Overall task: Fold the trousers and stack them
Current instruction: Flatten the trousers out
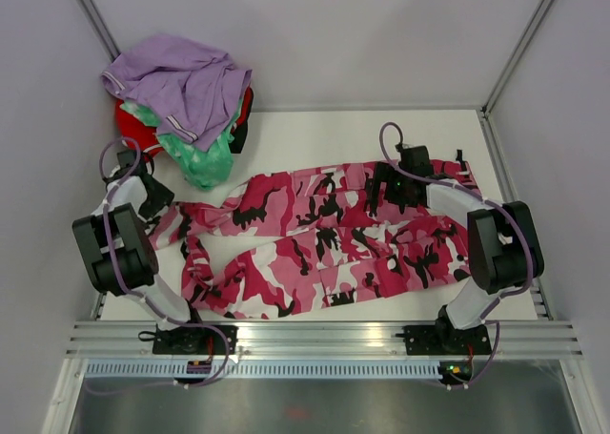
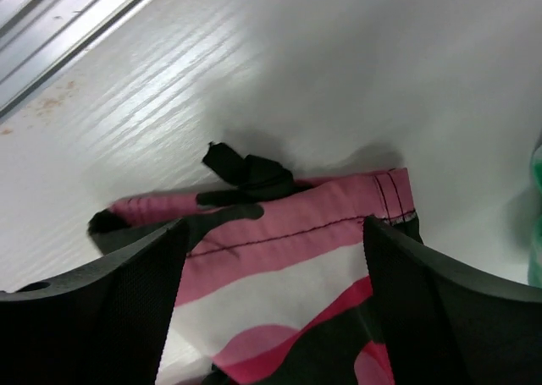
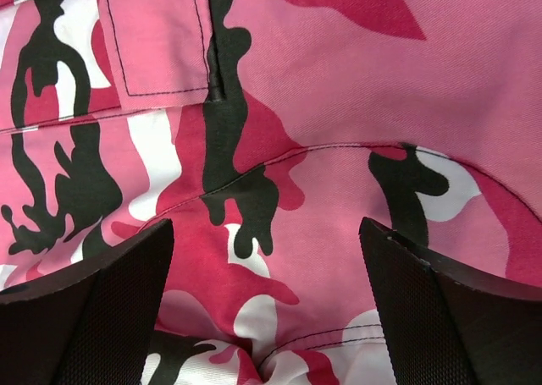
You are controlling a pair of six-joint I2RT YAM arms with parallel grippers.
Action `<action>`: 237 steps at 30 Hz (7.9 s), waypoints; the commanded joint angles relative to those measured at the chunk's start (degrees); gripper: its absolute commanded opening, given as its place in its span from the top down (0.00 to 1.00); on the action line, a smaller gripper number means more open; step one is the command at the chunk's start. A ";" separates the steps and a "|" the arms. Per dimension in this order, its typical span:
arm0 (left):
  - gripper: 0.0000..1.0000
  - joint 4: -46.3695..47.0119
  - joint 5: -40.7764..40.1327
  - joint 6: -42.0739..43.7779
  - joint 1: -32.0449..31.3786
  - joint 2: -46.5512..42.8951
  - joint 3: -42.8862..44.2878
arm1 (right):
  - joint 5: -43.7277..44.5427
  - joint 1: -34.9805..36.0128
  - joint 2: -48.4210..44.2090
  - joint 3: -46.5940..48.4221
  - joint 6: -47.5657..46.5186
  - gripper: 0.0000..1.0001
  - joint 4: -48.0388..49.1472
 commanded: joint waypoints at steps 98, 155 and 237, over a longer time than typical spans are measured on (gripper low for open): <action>0.10 -17.90 8.41 -9.77 -23.52 -46.00 -15.32 | -3.66 -8.10 -41.36 -6.94 6.13 0.68 -13.36; 0.00 -36.84 -25.12 -33.88 -5.17 -21.65 -6.17 | -4.71 -3.97 -27.21 -9.85 4.11 0.07 -5.81; 0.98 -22.03 -19.71 -23.46 35.35 -35.54 -18.66 | -4.97 -1.24 -14.03 -1.84 4.10 0.07 -5.90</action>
